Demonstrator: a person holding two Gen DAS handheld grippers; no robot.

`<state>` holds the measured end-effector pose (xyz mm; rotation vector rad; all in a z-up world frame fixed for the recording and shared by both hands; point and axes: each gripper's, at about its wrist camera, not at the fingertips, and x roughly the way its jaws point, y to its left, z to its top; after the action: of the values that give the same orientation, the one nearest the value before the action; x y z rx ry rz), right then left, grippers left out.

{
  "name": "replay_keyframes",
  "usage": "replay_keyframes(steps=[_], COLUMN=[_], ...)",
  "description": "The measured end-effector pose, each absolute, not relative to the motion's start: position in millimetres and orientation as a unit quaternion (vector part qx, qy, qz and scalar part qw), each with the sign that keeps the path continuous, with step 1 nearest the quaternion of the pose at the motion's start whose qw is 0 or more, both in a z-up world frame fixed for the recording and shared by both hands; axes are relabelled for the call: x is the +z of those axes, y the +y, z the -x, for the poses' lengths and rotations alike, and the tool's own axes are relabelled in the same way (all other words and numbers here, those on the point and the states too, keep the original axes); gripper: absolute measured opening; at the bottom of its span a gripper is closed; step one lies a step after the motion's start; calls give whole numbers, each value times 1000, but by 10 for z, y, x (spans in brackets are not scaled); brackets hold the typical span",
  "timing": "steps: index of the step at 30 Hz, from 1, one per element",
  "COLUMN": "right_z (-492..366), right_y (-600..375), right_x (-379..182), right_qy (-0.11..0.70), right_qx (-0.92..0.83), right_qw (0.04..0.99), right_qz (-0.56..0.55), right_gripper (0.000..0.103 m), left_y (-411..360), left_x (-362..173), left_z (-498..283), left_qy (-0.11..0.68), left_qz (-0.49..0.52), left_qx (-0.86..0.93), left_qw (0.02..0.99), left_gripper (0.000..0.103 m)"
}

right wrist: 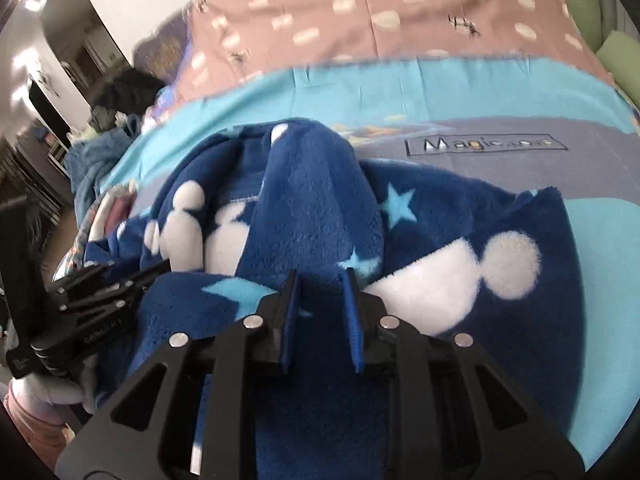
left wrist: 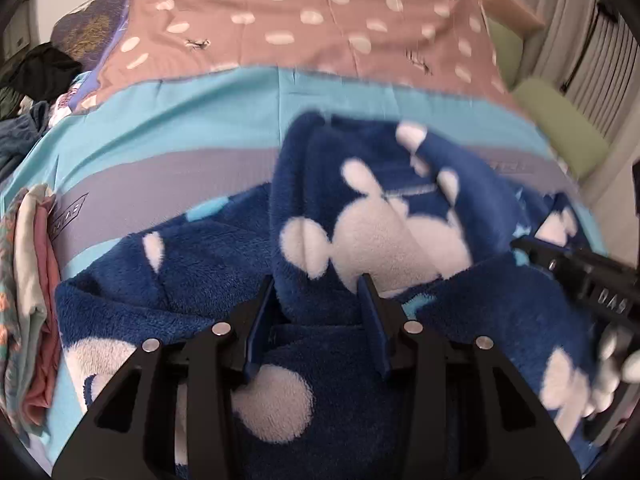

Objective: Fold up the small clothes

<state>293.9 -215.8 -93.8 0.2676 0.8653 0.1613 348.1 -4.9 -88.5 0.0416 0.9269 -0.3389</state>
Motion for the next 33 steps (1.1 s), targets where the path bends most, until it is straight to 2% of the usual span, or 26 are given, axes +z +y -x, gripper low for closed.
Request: replay_keyframes(steps=[5,7,10,14,16,24,27,33], right_z=[-2356,-2076,-1565,-960,-754,16,333,862], right_y=[-2239,-2261,-2288,-2441,-2492,-2085,-1821,-1446], right_x=[-545,-455,-440,-589,-650,-656,-651,-804], right_qy=[369,356,351,368,376,396,405,437], right_qx=[109,124,133,128,126,229,291,360], right_qw=[915,919,922,914,908,873,850,805], right_qz=[-124,-116,-92,-115,-132,-171,-171,-179], right_gripper=[25,37,45,48,49,51,50,52], left_y=[162,251,439,622,752,933,951,1042], left_x=[-462,-341,-290,-386,-474,-486,-468,-528], left_z=[-3040,-2754,-2218,-1677,-1400,-658,-400,19], left_qy=[389,370,356,357,362,349,334,324], left_qz=[-15,-8,-10,-31,-35,1,0,-10], left_qx=[-197,-215,-230,-229,-217,-223,-217,-203], left_qw=[900,904,906,905,906,910,917,924], left_gripper=[44,52,59,64,71,71,79,79])
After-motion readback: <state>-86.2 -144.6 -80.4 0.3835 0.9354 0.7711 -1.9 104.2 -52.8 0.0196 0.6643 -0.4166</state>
